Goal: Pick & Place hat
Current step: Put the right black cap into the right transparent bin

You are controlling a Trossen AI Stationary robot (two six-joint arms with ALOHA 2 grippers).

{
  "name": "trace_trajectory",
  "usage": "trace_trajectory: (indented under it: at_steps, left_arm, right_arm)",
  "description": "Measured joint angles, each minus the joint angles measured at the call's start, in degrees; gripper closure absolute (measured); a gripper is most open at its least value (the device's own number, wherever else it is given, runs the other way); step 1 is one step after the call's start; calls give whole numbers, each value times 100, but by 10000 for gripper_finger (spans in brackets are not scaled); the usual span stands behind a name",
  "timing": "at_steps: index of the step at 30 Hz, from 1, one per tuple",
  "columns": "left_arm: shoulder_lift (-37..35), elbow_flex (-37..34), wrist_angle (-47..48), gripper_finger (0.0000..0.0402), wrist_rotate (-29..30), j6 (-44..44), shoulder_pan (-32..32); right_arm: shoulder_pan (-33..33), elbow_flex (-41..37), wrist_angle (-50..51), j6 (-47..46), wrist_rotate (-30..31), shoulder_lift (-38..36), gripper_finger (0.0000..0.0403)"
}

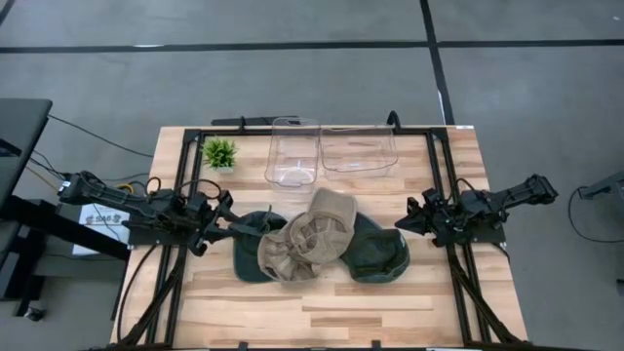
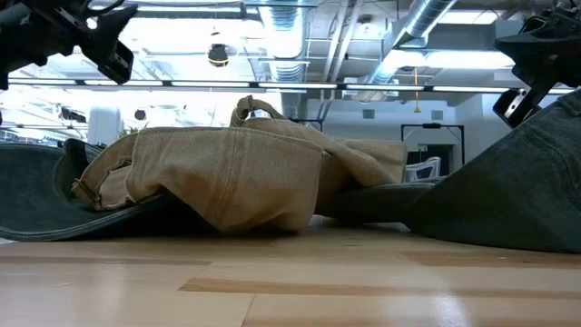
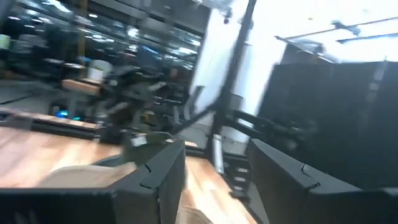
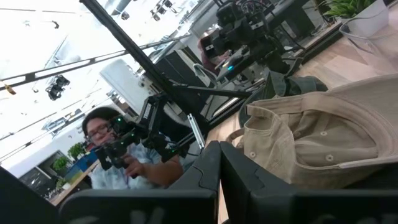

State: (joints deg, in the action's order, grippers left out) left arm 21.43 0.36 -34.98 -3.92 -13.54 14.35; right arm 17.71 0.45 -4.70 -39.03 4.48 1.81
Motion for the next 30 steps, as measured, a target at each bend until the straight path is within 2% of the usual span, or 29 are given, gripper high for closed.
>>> trace_trajectory:
  at_steps: [5,7,11,17,24,27,30]
  left_arm:
    - [100,-1,1,224,-1472,635,2]
    - [221,0,6,224,-1710,733,3]
    - [626,26,46,224,-1619,759,0]
    - [1510,494,124,224,-1358,774,0]
    - [2532,958,208,224,-622,742,-5]
    - [2755,1185,323,224,-559,587,-39]
    - [2796,1415,452,224,-551,262,-151]
  right_arm:
    - [-1,0,-1,0,-1,0,403]
    - [0,-1,-1,1,0,0,403]
    - [-1,0,-1,0,-1,1,403]
    - [0,1,-1,0,-1,-1,403]
    - [0,0,-1,55,1,0,403]
    - [-40,1,-4,869,99,0,403]
    - [-104,1,-94,1881,590,-1,403]
